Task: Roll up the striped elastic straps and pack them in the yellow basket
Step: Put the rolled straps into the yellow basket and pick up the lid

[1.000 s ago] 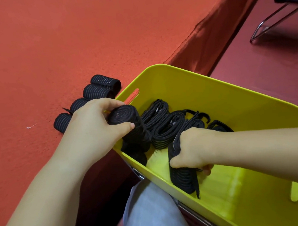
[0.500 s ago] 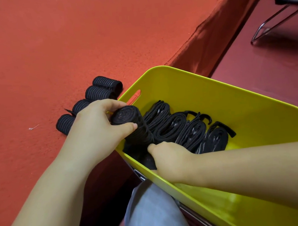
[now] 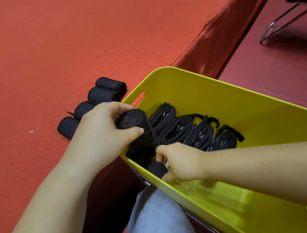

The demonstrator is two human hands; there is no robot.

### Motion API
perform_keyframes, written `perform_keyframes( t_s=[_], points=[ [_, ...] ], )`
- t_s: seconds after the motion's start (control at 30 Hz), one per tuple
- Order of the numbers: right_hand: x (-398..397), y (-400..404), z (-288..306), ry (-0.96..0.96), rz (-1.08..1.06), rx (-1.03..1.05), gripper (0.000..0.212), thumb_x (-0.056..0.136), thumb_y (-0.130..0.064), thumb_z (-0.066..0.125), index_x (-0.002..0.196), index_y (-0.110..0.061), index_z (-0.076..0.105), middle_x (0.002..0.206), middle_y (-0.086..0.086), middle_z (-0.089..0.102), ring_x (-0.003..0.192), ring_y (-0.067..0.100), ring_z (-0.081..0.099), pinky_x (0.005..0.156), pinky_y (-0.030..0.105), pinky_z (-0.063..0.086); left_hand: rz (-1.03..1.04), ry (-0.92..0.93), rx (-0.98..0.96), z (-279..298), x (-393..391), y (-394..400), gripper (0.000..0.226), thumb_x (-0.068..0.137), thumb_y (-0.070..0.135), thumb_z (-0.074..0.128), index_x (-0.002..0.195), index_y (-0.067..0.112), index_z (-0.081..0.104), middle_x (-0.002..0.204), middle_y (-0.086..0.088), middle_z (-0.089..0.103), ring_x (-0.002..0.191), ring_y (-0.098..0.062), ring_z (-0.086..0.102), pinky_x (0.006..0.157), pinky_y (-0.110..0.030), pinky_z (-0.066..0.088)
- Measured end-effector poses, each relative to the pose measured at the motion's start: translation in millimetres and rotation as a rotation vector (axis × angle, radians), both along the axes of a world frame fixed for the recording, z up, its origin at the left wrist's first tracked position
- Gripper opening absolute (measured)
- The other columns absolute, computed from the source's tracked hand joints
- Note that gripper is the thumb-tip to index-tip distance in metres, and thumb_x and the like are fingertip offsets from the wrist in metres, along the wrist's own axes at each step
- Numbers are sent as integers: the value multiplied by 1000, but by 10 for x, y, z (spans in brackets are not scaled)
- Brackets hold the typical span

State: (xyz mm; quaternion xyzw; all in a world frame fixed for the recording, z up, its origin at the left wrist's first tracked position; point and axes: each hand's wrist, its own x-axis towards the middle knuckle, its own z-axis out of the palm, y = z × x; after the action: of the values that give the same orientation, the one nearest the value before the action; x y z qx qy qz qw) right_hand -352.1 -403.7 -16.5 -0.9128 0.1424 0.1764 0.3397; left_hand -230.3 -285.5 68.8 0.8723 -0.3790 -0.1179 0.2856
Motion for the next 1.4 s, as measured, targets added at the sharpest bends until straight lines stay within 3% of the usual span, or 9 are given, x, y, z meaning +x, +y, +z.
perform_keyframes(
  t_s=[0.1, 0.23, 0.33, 0.5, 0.8, 0.97, 1.2, 1.3, 1.4],
  points=[
    [74, -131, 111, 116, 54, 23, 70, 73, -27, 80, 133, -12, 46, 123, 2, 59, 105, 20, 60, 92, 31, 49, -47, -26, 24, 14, -20, -12, 43, 66, 35, 79, 106, 39, 63, 106, 18, 60, 95, 1, 57, 80, -17, 41],
    [118, -310, 339, 118, -60, 203, 58, 78, -18, 77, 129, -8, 50, 113, 5, 64, 79, 22, 68, 65, 25, 57, -114, -73, 85, 27, -48, -52, 47, 68, 33, 80, 111, 38, 62, 103, 20, 54, 91, 4, 50, 77, -13, 37],
    [127, -450, 539, -47, -167, 264, 62, 75, -18, 79, 129, -12, 50, 111, 5, 63, 69, 8, 64, 62, 21, 57, -151, -89, 101, 37, -60, -99, 51, 66, 35, 81, 113, 38, 62, 103, 18, 53, 99, -2, 52, 84, -21, 39],
    [134, -499, 767, -328, -115, 228, 59, 69, -28, 82, 120, -27, 53, 108, -8, 59, 56, -10, 53, 59, 6, 38, -211, 4, -5, 43, -101, -192, 49, 65, 23, 81, 105, 40, 59, 109, 17, 59, 99, 2, 56, 82, -11, 41],
    [79, -469, 710, -354, -185, 162, 27, 74, -15, 77, 95, -20, 60, 66, -16, 57, 50, -6, 52, 51, 7, 37, -178, 337, -229, 110, 51, -103, 39, 76, -1, 71, 96, 30, 59, 105, 8, 65, 91, 1, 67, 86, -22, 53],
    [79, -398, 573, -238, -190, -18, 30, 67, -26, 75, 90, -19, 56, 87, -3, 64, 69, 10, 58, 66, 31, 52, -103, 258, -254, 188, 128, -94, 31, 80, 6, 70, 91, 33, 60, 101, 10, 67, 87, 2, 67, 84, -23, 50],
    [-3, -338, 704, -98, -206, -188, 30, 67, -35, 71, 80, -19, 48, 76, -5, 55, 67, 15, 52, 59, 30, 46, -211, 89, -25, 175, 97, -127, 21, 82, 17, 69, 84, 37, 63, 88, 19, 65, 73, 12, 60, 68, -10, 45],
    [-60, -298, 653, -15, -214, -188, 30, 68, -33, 70, 81, -17, 49, 79, -1, 59, 71, 17, 61, 63, 33, 51, -409, 49, 313, 191, 99, -263, 17, 86, 20, 65, 86, 36, 71, 89, 16, 69, 76, -1, 62, 72, -20, 49],
    [-78, -289, 570, -3, -266, -166, 28, 70, -31, 69, 81, -17, 47, 81, 0, 59, 71, 18, 61, 62, 33, 50, -757, 3, 804, 74, 6, -541, 42, 91, 1, 47, 115, 28, 66, 113, 10, 66, 106, -8, 60, 91, -21, 45]
  ],
)
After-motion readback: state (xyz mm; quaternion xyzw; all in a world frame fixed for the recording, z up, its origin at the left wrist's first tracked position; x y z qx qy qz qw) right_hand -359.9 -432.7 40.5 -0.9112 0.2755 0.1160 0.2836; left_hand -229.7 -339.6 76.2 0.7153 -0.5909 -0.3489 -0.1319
